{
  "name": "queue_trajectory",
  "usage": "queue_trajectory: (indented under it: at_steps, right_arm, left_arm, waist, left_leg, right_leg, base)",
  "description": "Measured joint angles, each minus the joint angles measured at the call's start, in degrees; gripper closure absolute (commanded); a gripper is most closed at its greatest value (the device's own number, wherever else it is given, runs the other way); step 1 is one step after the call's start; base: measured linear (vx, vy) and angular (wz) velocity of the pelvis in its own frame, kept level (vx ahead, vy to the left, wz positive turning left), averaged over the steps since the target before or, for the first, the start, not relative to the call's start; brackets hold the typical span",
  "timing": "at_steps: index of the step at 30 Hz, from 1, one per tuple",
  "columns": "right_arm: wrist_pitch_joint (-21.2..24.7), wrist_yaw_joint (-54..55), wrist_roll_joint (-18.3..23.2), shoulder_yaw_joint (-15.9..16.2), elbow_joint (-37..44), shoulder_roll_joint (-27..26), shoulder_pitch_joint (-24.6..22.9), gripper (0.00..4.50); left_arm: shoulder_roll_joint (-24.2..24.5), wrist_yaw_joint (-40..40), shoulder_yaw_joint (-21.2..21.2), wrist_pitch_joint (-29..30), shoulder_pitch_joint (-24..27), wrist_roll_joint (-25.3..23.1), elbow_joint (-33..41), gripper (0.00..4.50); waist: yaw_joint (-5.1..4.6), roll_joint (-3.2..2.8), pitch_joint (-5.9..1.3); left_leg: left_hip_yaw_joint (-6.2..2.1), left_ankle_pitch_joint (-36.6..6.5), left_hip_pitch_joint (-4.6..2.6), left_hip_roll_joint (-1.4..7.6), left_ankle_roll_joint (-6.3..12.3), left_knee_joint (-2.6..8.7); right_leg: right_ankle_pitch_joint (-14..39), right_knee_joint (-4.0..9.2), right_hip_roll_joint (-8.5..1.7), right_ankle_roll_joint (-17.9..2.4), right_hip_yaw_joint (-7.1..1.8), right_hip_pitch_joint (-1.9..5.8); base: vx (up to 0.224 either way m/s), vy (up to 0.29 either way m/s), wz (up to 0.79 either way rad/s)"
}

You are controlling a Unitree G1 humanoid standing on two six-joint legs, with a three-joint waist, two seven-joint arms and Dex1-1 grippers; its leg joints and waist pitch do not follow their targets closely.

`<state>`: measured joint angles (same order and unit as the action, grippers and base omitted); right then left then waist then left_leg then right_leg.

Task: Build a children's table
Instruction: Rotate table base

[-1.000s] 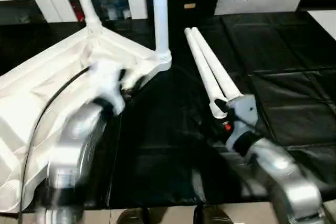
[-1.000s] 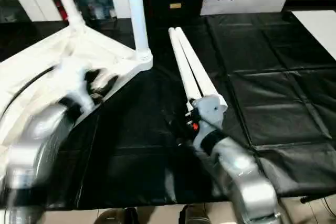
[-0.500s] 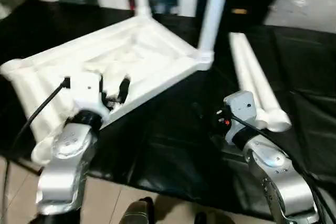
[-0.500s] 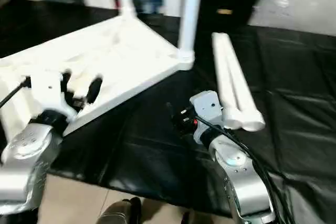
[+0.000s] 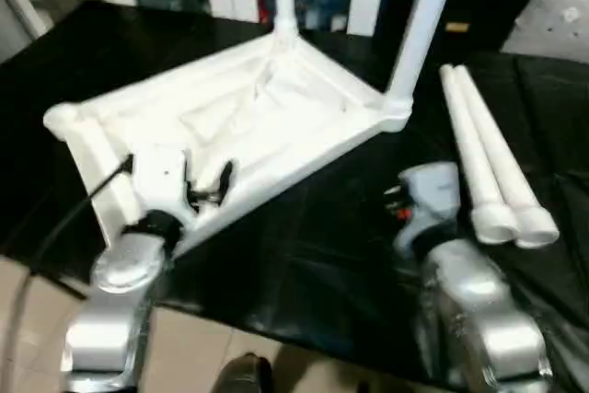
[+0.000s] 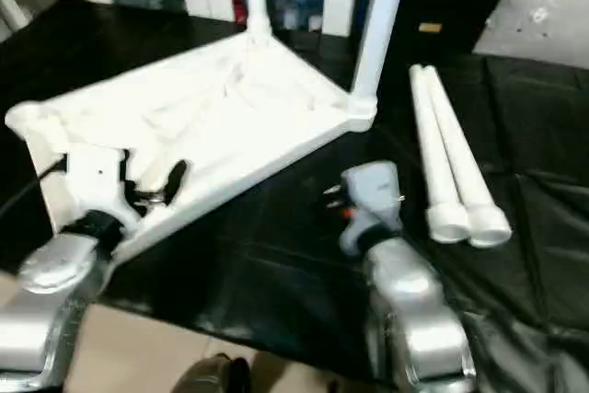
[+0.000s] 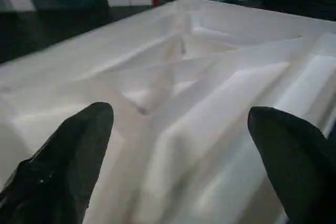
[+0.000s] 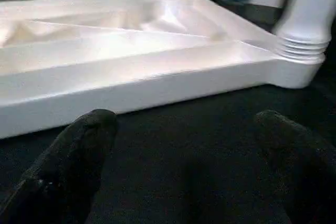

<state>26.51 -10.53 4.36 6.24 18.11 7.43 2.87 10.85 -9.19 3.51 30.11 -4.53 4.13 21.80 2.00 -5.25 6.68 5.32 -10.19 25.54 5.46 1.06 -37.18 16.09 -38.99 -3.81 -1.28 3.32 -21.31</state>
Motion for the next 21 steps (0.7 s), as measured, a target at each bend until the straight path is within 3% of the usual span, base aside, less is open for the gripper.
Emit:
queue_trajectory:
  at_steps: [2, 6, 8, 10, 13, 17, 18, 19, 20, 21]
  right_arm:
    - [-0.4, -0.1, 0.0, 0.0, 0.0, 0.6, -0.1, 0.0]
    - [-0.4, -1.2, 0.0, -0.2, 0.1, 1.9, -0.5, 0.0]
    - [-0.4, -2.0, 0.3, -0.2, 0.1, 1.9, -0.4, 0.0]
    - [-0.3, -2.7, 0.3, -0.1, 0.1, 1.9, 0.0, 0.0]
    - [-0.3, -3.3, 0.3, 0.0, 0.0, 2.3, 0.8, 0.0]
    - [-0.3, -4.5, 0.2, 2.4, -0.3, 2.8, 1.3, 0.0]
    - [-0.3, -4.8, 0.2, 3.1, -0.2, 3.0, 1.2, 0.0]
    - [-0.2, -5.1, -0.1, 3.6, -0.2, 3.0, 0.7, 0.0]
    - [-0.1, -5.1, -0.2, 3.8, -0.1, 3.0, 0.4, 0.0]
    - [0.2, -5.2, -0.2, 3.9, 0.0, 3.0, 0.2, 0.0]
  left_arm:
    - [1.1, -0.1, 0.1, 0.6, 0.0, -0.5, 0.0, 0.01]
    - [3.2, -0.1, 0.1, 2.4, -1.5, -1.7, -0.2, 0.01]
    - [4.6, -0.2, 0.0, 3.9, -1.5, -2.6, 0.0, 0.01]
    - [6.5, -0.1, 0.0, 5.4, -1.1, -3.6, 0.5, 0.01]
    - [9.7, -0.1, 0.5, 7.6, 0.1, -5.7, 1.2, 0.01]
    - [14.5, -0.8, 2.8, 9.3, -0.1, -6.6, 0.9, 0.01]
    - [15.2, -1.4, 3.5, 9.7, -0.3, -6.6, 0.8, 0.01]
    - [15.7, -2.2, 3.7, 10.7, -0.7, -6.3, 0.9, 0.01]
    - [15.7, -2.9, 3.8, 11.7, -1.0, -5.6, 1.2, 0.01]
    - [15.4, -3.6, 4.4, 13.0, -0.8, -4.5, 1.9, 0.01]
  waist:
    - [0.02, 0.24, -0.07]
    - [-0.34, 1.07, 0.39]
    - [-1.24, 1.64, 0.78]
    - [-2.01, 2.05, 1.05]
    - [-2.98, 2.6, 1.39]
    - [-3.0, 2.71, 1.86]
    - [-2.58, 2.67, 1.98]
    - [-1.66, 2.96, 2.07]
    - [-0.67, 3.79, 2.0]
    - [-0.33, 4.67, 2.38]
  left_leg:
    - [0.64, 0.4, -0.07, -0.59, -0.07, 1.03]
    - [1.25, 0.5, -0.92, -0.49, -0.26, 1.87]
    - [1.17, 0.2, -1.34, -0.44, -0.67, 2.08]
    - [0.9, 0.0, -1.3, -0.44, -0.96, 2.35]
    - [0.83, 0.0, -1.09, -0.46, -0.96, 2.92]
    - [0.86, 0.0, -1.08, -0.46, -0.96, 3.16]
    - [1.1, 0.0, -0.88, -0.44, -0.97, 3.63]
    - [2.05, 0.0, -0.58, -0.48, -0.98, 4.62]
    - [3.54, 0.1, -0.84, -0.49, -1.07, 5.61]
    - [3.98, -0.4, -1.35, -0.77, -2.06, 4.33]
  right_leg:
    - [-0.9, 0.91, -0.82, 2.2, -0.83, -0.03]
    - [-1.5, 1.52, -1.26, 3.1, -0.77, 0.19]
    - [-1.4, 2.05, -1.33, 3.2, -0.55, 0.18]
    - [-1.3, 2.65, -1.37, 3.1, -0.19, 0.44]
    - [-1.3, 3.59, -1.4, 3.1, -0.02, 0.23]
    - [-1.3, 3.84, -1.49, 3.1, 0.25, -0.25]
    - [-0.7, 3.43, -1.49, 2.4, 0.32, -0.09]
    - [1.1, 1.95, -1.5, 1.4, 0.03, -0.81]
    - [2.7, 1.05, -1.7, 0.9, -1.04, -1.77]
    - [2.9, 1.4, -2.22, 1.2, -2.06, -2.9]
  base:
    - [-0.068, 0.085, 0.0]
    - [-0.099, 0.004, -0.08]
    - [-0.105, 0.016, -0.13]
    - [-0.071, 0.037, -0.19]
    - [0.0, 0.0, 0.0]
    - [-0.068, 0.026, -0.07]
    - [-0.099, 0.005, 0.01]
    - [-0.099, 0.005, 0.01]
    - [-0.103, -0.027, 0.12]
    - [-0.071, -0.053, 0.2]
